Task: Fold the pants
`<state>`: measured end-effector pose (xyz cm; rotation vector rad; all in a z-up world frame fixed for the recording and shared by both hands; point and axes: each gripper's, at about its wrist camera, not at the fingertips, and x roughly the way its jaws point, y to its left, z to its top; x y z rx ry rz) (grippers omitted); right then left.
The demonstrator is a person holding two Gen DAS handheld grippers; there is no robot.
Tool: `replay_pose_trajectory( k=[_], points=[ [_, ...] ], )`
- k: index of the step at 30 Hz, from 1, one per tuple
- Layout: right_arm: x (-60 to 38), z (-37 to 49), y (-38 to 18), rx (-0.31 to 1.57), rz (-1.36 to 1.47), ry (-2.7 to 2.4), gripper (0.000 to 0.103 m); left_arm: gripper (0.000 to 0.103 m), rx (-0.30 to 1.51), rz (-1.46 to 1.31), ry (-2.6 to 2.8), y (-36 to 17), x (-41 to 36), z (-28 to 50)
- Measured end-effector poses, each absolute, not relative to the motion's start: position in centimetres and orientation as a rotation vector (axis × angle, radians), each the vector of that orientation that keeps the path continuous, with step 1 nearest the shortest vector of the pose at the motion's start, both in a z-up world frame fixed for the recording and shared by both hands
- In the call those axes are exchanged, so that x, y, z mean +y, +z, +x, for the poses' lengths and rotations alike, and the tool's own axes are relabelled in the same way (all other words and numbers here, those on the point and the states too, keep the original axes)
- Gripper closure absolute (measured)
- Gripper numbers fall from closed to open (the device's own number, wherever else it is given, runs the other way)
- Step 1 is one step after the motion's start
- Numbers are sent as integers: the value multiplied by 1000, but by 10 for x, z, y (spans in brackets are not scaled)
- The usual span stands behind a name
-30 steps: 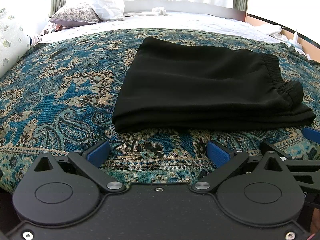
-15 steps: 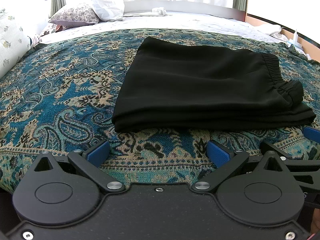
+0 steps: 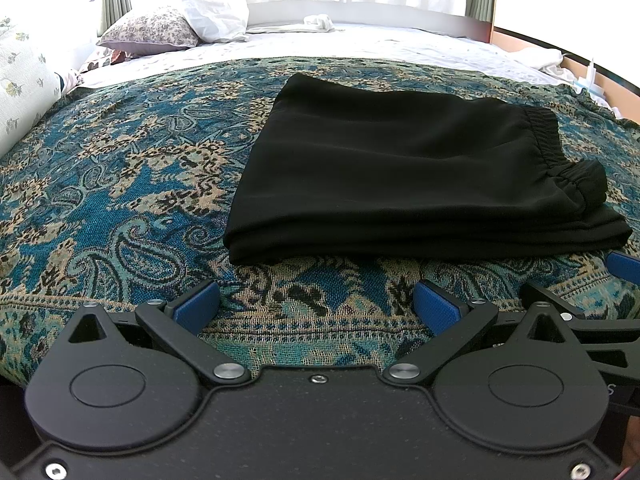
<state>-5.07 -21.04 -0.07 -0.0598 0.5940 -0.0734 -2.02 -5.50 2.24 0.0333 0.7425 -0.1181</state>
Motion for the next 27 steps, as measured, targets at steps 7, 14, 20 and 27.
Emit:
replay_pose_trajectory(
  k=[7,14,20,27],
  points=[
    [-212,-50,0,600,-62,-65,0,0,742,34,-118,22,-55,-21],
    [-213,-50,0,600,-63,-64,0,0,742,34,-118,22,-56,-21],
    [-213,-50,0,600,-63,-64,0,0,742,35,-118,23,-55,-21],
    [-213,-50,0,599,-64,-63,0,0,742,36,-118,23,-55,-21]
  ],
)
